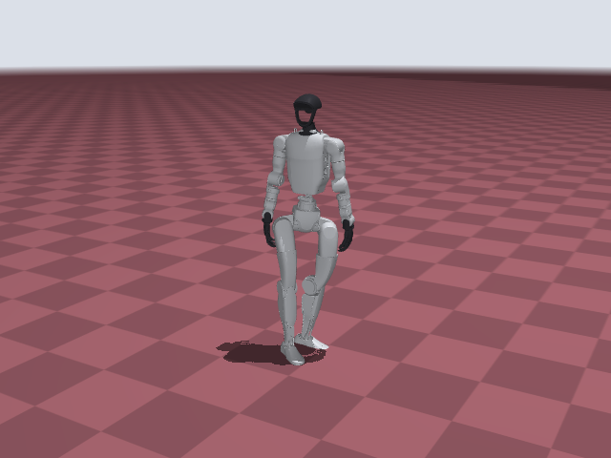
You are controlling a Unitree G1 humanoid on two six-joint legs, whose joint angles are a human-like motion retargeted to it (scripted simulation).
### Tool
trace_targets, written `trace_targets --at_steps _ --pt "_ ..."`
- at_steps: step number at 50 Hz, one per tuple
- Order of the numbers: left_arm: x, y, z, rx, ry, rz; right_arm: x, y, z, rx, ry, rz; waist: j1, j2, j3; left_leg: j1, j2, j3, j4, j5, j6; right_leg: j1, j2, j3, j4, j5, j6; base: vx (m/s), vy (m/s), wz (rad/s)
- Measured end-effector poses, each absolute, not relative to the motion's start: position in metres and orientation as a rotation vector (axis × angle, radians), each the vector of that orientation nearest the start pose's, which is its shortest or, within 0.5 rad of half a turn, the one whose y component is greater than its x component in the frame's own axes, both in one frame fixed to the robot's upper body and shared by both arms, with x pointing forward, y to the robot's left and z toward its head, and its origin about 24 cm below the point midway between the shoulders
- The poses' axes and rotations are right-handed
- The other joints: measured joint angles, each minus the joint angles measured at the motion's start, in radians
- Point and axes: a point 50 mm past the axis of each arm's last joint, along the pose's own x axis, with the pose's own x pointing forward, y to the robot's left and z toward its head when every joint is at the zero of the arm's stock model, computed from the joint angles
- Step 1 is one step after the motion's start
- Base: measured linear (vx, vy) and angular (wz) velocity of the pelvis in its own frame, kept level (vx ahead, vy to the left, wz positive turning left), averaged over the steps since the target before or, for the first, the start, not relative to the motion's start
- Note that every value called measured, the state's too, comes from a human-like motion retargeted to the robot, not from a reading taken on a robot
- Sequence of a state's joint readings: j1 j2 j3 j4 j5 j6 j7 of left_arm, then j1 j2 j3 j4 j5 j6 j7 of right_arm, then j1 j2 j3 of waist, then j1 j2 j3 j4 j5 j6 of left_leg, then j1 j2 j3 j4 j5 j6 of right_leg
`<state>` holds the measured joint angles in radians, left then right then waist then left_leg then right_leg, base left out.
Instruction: In place motions
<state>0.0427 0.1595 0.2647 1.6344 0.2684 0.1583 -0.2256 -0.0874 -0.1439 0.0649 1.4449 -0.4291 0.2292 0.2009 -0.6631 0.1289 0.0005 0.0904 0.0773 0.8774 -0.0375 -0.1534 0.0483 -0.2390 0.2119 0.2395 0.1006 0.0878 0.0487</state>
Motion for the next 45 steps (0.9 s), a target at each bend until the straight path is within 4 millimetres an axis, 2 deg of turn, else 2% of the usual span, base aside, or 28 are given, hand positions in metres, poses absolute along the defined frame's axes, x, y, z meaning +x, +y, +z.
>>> trace_targets --at_steps 6,13,17,20,25,28,33,37,40,45 --pt "-0.023 0.207 -0.172 -0.035 1.813 -0.102 0.046 -0.217 -0.172 -0.356 1.689 0.186 -0.112 0.066 0.041 -0.031 0.014 0.116 -0.013 -0.017 -0.018 -0.064 0.042 0.025 -0.018 0.014 0.048 -0.25 0.10 -1.30" --pt "0.024 0.217 -0.173 0.092 1.677 -0.144 0.005 -0.223 -0.169 -0.218 1.844 0.038 -0.180 0.097 0.077 -0.054 0.012 0.161 -0.015 -0.031 -0.027 -0.098 0.055 0.036 -0.028 0.012 0.082 -0.14 0.09 -0.55" --pt "0.048 0.210 -0.174 0.109 1.586 -0.184 -0.018 -0.216 -0.168 -0.171 1.930 0.051 -0.197 0.107 0.089 -0.057 0.009 0.168 -0.015 -0.036 -0.029 -0.106 0.058 0.041 -0.023 0.009 0.086 -0.04 0.06 -0.15" --pt "0.057 0.199 -0.174 0.083 1.555 -0.212 -0.024 -0.207 -0.169 -0.130 1.944 0.095 -0.206 0.113 0.099 -0.059 0.009 0.170 -0.015 -0.038 -0.029 -0.108 0.058 0.041 -0.022 0.008 0.086 -0.01 0.06 -0.01" --pt "0.053 0.180 -0.176 -0.008 1.559 -0.264 -0.014 -0.195 -0.174 -0.092 1.885 0.166 -0.203 0.124 0.103 -0.062 0.011 0.175 -0.013 -0.040 -0.031 -0.109 0.060 0.044 -0.023 0.008 0.077 0.00 0.01 0.00" --pt "0.047 0.175 -0.177 -0.037 1.586 -0.287 0.003 -0.194 -0.176 -0.148 1.812 0.182 -0.194 0.131 0.105 -0.067 0.012 0.170 -0.014 -0.038 -0.029 -0.110 0.061 0.045 -0.023 0.012 0.058 0.01 0.01 0.15" --pt "0.037 0.179 -0.177 -0.003 1.635 -0.292 0.034 -0.199 -0.176 -0.265 1.691 0.202 -0.165 0.134 0.102 -0.074 0.015 0.133 -0.011 -0.031 -0.019 -0.097 0.059 0.038 -0.025 0.014 0.010 0.07 -0.02 0.59" --pt "0.035 0.187 -0.176 0.034 1.650 -0.277 0.050 -0.207 -0.174 -0.288 1.642 0.199 -0.124 0.125 0.092 -0.079 0.014 0.066 -0.002 -0.020 -0.002 -0.069 0.044 0.022 -0.030 0.001 -0.025 0.13 -0.08 1.15" --pt "0.036 0.193 -0.176 0.047 1.646 -0.259 0.053 -0.214 -0.172 -0.273 1.640 0.171 -0.079 0.115 0.078 -0.089 0.011 -0.020 0.011 -0.011 0.015 -0.037 0.017 -0.025 -0.038 -0.018 -0.043 0.15 -0.11 1.44" --pt "0.041 0.200 -0.175 0.057 1.612 -0.220 0.044 -0.228 -0.170 -0.231 1.676 0.097 0.025 0.102 0.037 -0.118 0.000 -0.172 0.036 0.007 0.042 0.015 -0.044 -0.167 -0.053 -0.055 -0.061 0.19 -0.12 1.55"
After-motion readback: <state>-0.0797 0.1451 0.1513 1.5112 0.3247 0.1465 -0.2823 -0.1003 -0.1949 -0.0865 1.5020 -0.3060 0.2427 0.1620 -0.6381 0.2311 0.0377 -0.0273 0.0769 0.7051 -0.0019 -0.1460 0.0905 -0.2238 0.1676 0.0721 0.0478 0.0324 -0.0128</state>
